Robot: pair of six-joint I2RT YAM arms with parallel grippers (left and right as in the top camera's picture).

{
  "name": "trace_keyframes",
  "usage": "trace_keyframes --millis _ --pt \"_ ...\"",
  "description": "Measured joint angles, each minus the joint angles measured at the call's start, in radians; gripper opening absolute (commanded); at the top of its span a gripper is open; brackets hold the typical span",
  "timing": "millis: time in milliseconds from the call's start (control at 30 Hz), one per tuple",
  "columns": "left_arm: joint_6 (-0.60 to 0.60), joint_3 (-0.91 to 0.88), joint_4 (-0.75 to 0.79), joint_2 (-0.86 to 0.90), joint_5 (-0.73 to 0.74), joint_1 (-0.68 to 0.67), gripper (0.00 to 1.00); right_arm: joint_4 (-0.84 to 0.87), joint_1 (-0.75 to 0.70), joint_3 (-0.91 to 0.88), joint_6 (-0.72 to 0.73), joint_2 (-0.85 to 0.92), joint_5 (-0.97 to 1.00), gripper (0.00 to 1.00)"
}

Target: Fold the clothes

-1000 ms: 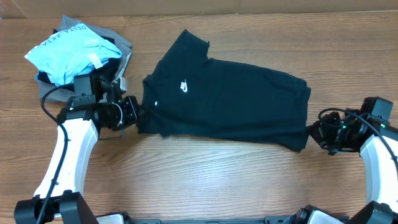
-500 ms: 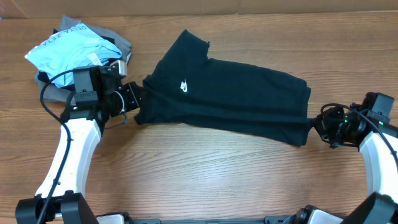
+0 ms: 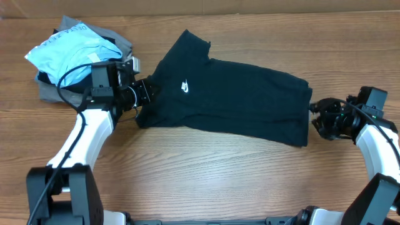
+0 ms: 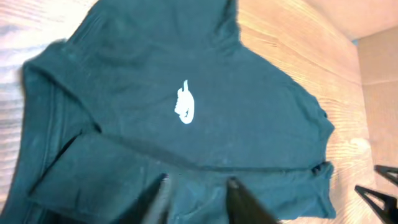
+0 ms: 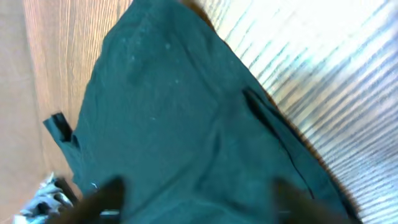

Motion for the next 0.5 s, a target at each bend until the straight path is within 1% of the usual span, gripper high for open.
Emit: trace_keyframes --millis 33,133,200,233,267,300,367,400,500 --pt "0.001 0.0 -0.016 0.003 -0.001 0.003 0.46 -0.003 0.0 0.0 -0.017 0.0 0.001 0.84" --pt "0.004 0.001 -0.093 0.003 -0.002 0.019 0.48 -0.041 -0.002 0.0 -0.06 0.0 0.001 0.84" --pt "0.027 0.002 -0.177 0.003 -0.006 0.029 0.48 -0.111 -0.005 0.001 -0.082 0.0 0.019 0.82" --pt "0.053 0.002 -0.237 0.003 -0.015 0.035 0.49 -0.174 -0.008 0.002 -0.095 0.0 0.05 0.81" --pt "0.066 0.002 -0.259 0.003 -0.021 0.035 0.49 -0.205 -0.009 0.002 -0.097 0.0 0.067 0.8" --pt "0.09 0.005 -0.311 0.003 -0.042 0.036 0.49 -0.247 -0.011 0.002 -0.102 0.0 0.094 0.74" --pt "0.13 0.005 -0.386 0.003 -0.084 0.038 0.49 -0.312 -0.012 0.002 -0.111 0.0 0.15 0.59" --pt "0.153 0.005 -0.414 0.003 -0.112 0.039 0.49 -0.326 -0.012 -0.002 -0.119 0.0 0.183 0.56" --pt "0.19 0.006 -0.426 0.003 -0.144 0.039 0.49 -0.258 -0.013 -0.047 -0.124 0.0 0.214 0.52"
